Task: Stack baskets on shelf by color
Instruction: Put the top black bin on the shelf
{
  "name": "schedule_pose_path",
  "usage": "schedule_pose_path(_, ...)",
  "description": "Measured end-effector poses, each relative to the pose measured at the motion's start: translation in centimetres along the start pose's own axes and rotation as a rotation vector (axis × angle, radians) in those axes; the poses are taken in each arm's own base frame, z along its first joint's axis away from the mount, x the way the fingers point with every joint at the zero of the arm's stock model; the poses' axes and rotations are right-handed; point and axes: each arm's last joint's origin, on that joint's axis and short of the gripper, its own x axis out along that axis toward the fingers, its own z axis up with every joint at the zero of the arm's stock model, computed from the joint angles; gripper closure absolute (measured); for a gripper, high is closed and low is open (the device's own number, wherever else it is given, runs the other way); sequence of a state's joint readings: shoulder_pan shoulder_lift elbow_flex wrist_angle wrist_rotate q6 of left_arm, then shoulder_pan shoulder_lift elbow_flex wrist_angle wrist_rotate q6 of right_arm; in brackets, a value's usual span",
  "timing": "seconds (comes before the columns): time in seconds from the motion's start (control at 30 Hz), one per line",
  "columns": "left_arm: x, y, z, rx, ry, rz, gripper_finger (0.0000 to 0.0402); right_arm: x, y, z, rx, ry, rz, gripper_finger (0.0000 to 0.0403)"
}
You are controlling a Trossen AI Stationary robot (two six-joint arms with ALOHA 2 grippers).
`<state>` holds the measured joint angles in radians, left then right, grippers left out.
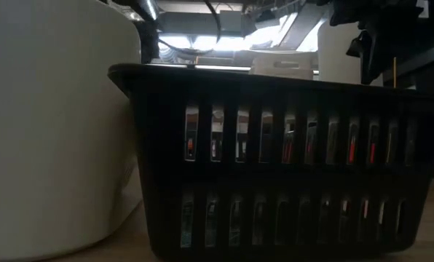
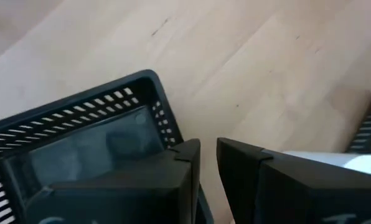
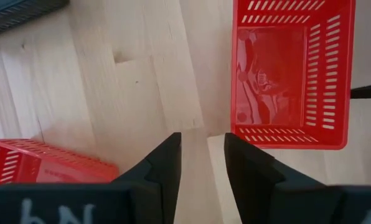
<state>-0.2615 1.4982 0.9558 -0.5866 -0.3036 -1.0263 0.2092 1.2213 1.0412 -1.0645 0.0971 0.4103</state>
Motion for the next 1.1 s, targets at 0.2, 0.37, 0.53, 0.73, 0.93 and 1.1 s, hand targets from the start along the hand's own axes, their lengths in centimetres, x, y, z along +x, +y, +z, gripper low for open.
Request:
schedule_pose_path(0.2,1.7,-1.2,0.1,0.031,0.042,0.069,0.0356,0.0,0.0,0.0,0.0,0.0,0.0,0.0282)
schedule_pose_path(0.37,1.3,-2.0,0.8,0.086,0.02,0.099,0.0356,0.0,0.0,0.0,0.0,0.0,0.001,0.0282)
schedule_pose_path(0.53,0.5,-2.8,1.7,0.172,-0.012,0.074,0.0356,0.0,0.0,0.0,0.0,-0.001,0.001,0.0282)
schedule_pose_path(0.73,0.6,-2.1,2.0,0.089,0.042,0.108,0.0349,0.0,0.0,0.0,0.0,-0.007,-0.012,0.0282)
schedule_pose_path(0.93,0.5,-0.3,1.9,0.007,0.108,0.249,0.0309,0.0,0.0,0.0,-0.003,-0.008,-0.013,0.0282)
schedule_pose_path(1.1,0.7,-1.2,2.1,-0.019,0.06,0.171,0.0283,0.0,0.0,0.0,-0.011,-0.008,-0.013,0.0282)
